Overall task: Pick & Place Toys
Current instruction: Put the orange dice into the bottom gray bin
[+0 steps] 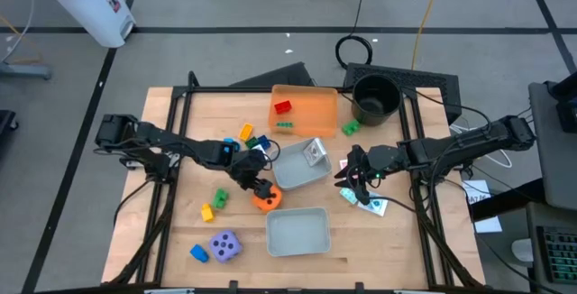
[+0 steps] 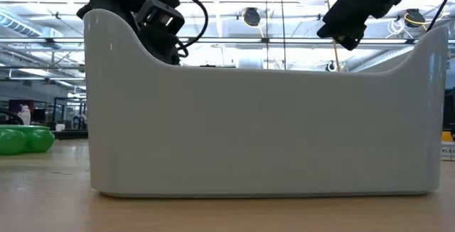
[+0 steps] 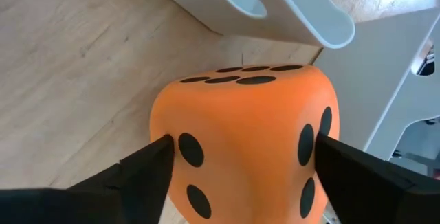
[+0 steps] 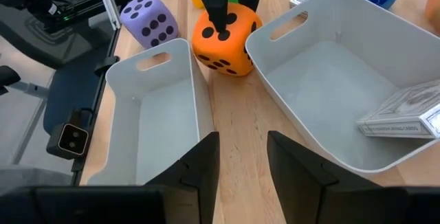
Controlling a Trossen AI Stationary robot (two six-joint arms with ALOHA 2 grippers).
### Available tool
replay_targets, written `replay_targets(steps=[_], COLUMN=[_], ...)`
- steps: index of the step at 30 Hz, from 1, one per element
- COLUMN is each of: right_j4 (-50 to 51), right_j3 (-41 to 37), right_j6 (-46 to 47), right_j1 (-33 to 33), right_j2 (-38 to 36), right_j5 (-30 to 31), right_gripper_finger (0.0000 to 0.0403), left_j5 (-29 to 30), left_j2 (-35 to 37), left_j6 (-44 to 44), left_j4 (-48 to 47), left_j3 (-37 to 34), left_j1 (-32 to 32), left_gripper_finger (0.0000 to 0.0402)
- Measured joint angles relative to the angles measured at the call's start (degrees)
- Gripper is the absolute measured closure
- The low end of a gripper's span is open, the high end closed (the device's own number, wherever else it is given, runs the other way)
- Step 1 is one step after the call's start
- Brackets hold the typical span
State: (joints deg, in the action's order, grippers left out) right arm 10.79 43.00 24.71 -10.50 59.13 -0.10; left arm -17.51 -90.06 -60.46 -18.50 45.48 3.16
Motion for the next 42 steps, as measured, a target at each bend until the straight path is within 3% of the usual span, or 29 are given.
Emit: replay_targets(steps=[6, 15, 23, 33, 42], right_j4=[0.1, 0.2, 0.2, 0.1, 0.1], right_j3=[0.0, 0.0, 0.0, 0.0, 0.0], right_j6=[-0.2, -1.3, -1.8, -2.0, -2.1], right_j1=[0.0, 0.0, 0.1, 0.1, 0.1], right_j2=[0.0, 0.0, 0.0, 0.0, 0.0], right_j5=[0.0, 0.3, 0.4, 1.8, 1.8], right_gripper_finger=[0.0291, 0.0291, 0.0293, 0.0293, 0.0293], left_j5=[0.3, 0.2, 4.4, 5.7, 4.7], left_j2=[0.1, 2.4, 9.1, 14.0, 14.1], left_j6=[1.2, 3.6, 4.5, 4.9, 5.1], left_j4=[-0.1, -1.7, -9.7, -15.4, -15.4], left_j3=[0.0, -0.3, -0.6, -0.6, -0.4], left_j1=[0.0, -0.6, -2.2, -3.2, -3.2], left_gripper_finger=[0.0161, 0.0178, 0.0182, 0.0252, 0.0261])
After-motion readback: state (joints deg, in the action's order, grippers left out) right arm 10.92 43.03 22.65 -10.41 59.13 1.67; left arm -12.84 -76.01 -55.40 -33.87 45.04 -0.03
